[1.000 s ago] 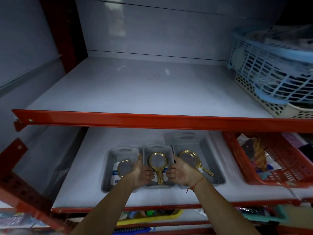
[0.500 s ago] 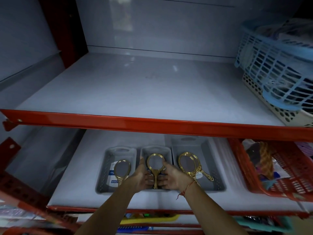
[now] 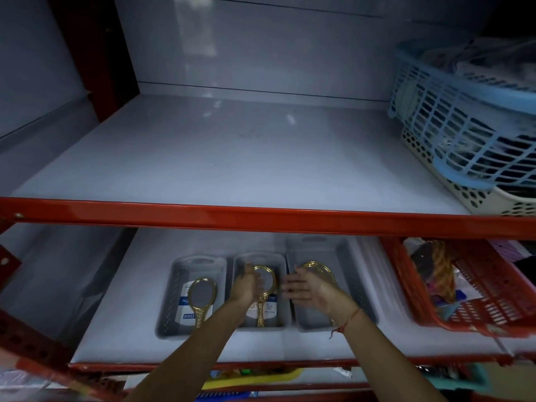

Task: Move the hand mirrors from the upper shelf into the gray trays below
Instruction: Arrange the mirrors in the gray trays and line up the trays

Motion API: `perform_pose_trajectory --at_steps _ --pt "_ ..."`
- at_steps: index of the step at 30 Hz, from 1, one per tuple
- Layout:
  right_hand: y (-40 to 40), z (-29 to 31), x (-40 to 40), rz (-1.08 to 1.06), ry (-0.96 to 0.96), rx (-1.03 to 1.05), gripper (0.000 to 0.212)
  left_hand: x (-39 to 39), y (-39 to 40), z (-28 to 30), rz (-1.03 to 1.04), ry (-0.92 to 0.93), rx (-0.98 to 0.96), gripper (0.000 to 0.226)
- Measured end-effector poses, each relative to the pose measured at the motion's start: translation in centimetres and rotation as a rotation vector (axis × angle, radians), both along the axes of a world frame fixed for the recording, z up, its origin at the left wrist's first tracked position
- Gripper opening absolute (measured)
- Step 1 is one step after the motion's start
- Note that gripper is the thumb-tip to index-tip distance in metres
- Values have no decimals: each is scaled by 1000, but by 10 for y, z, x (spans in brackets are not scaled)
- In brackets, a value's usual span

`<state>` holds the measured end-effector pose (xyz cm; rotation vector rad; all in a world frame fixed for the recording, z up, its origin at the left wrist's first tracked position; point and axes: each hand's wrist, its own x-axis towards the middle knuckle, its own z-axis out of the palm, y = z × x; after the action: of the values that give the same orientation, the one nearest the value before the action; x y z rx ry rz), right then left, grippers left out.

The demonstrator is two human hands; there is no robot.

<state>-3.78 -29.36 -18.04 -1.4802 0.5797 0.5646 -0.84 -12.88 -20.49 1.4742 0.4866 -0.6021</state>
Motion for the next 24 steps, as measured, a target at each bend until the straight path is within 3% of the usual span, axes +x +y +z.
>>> perform_pose_trajectory --at_steps 5,11,14,17,24 --pt "-61 -13 6 -268 -91 -347 15 -5 -48 18 -96 15 -180 63" --pt "-86 -34 -6 -14 -42 -610 32 -17 -94 9 -127 176 -225 79" --pt "-92 -53 -2 110 -80 -608 18 -20 -105 -1 -80 190 -200 77" --pt "-108 -92 5 141 -92 -558 37 -23 -113 -8 -59 198 -215 76" --pt "-94 -47 -4 12 -47 -598 21 -18 -123 -2 -92 306 -153 90"
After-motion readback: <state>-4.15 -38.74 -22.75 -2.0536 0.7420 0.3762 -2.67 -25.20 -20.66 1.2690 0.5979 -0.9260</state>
